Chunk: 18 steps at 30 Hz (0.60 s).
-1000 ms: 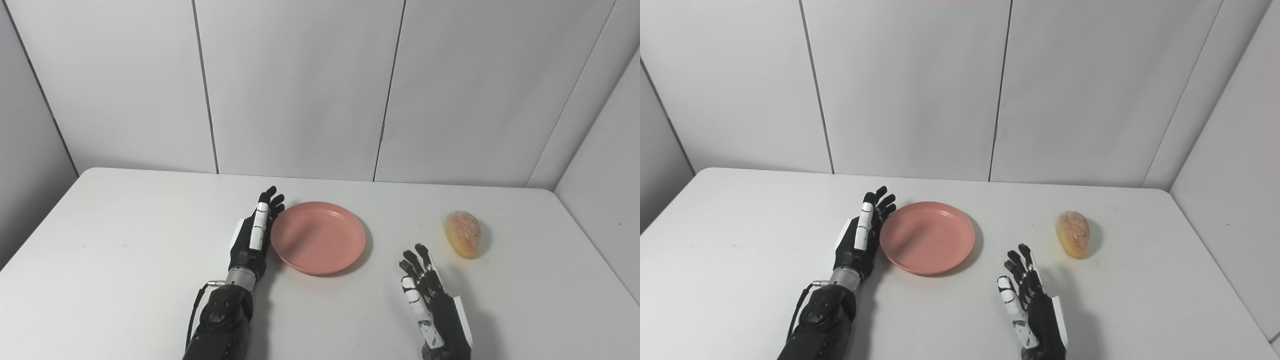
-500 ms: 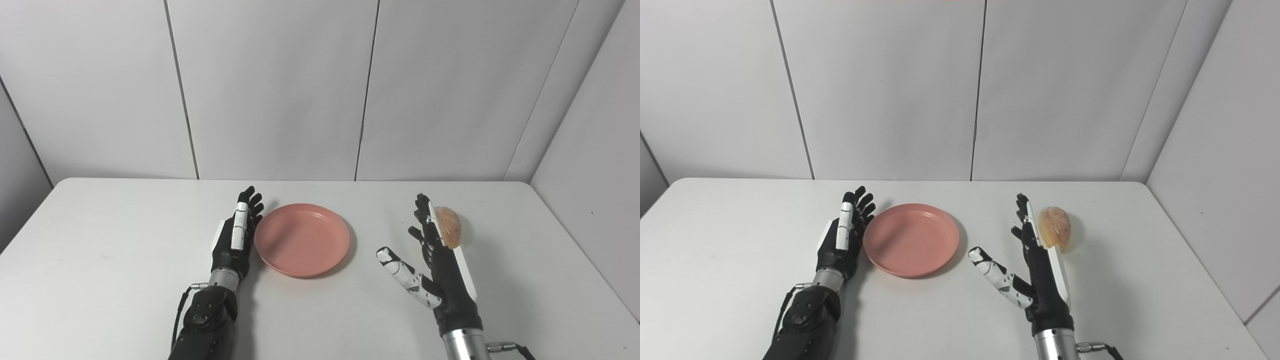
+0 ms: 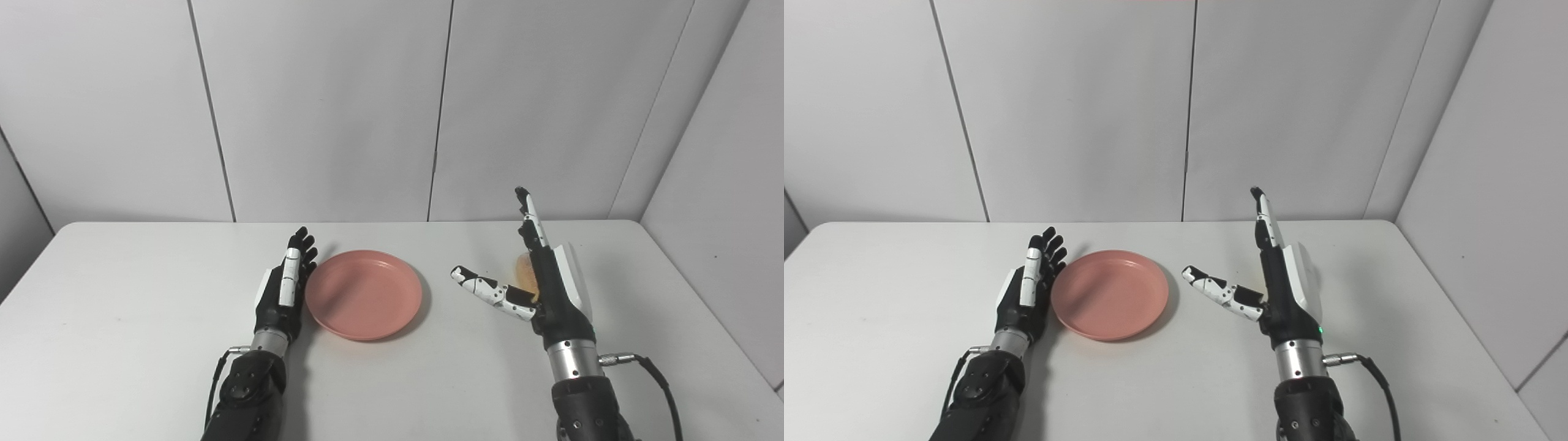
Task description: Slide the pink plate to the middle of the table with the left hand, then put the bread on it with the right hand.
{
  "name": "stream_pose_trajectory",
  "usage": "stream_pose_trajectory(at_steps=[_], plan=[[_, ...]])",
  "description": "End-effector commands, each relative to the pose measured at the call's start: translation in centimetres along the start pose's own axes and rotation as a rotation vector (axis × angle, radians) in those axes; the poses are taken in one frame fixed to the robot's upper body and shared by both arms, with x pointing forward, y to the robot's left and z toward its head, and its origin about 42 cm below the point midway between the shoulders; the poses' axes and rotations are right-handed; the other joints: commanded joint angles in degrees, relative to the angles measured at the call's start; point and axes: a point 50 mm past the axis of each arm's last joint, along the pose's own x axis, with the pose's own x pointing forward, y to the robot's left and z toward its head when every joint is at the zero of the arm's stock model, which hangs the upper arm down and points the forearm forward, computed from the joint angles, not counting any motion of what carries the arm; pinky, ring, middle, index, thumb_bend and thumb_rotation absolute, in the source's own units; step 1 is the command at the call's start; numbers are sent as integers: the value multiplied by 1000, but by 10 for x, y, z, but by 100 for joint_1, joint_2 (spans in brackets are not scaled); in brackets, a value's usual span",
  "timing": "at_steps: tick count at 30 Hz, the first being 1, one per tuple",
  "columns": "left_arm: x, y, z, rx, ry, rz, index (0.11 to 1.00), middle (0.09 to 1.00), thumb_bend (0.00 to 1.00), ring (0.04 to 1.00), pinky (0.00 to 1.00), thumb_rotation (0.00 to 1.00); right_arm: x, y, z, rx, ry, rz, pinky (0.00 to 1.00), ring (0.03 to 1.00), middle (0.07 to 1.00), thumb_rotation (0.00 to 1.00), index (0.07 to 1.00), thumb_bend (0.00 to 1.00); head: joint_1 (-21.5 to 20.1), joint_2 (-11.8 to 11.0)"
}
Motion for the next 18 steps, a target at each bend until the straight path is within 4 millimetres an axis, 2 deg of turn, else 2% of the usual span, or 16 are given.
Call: stream_pose_trajectory(at_steps=[1,4,11,14,18], plan=[[9,-1,13,11,-49,-20,984,990,717,987,999,1000,19,-11,4,-63,-43,-51,882,975,1000,406,1000,612,0,4],[9,0,12,11,-48,-19,984,990,727,988,998,1000,32,-15,-6,-164,-36,-63,868,972,992,338,991,608,-78,21],[5,7,11,24,-50,-11,973,982,741,980,984,992,56,-24,-24,-282,17,-32,827,943,964,383,945,649,-200,36],[6,11,13,45,-48,-7,972,980,763,979,987,996,66,-27,-29,-323,37,-13,829,931,955,366,935,671,-277,29],[7,14,16,42,-54,-9,972,983,745,981,998,998,78,-29,-36,-391,55,-1,847,930,949,345,933,683,-319,27]])
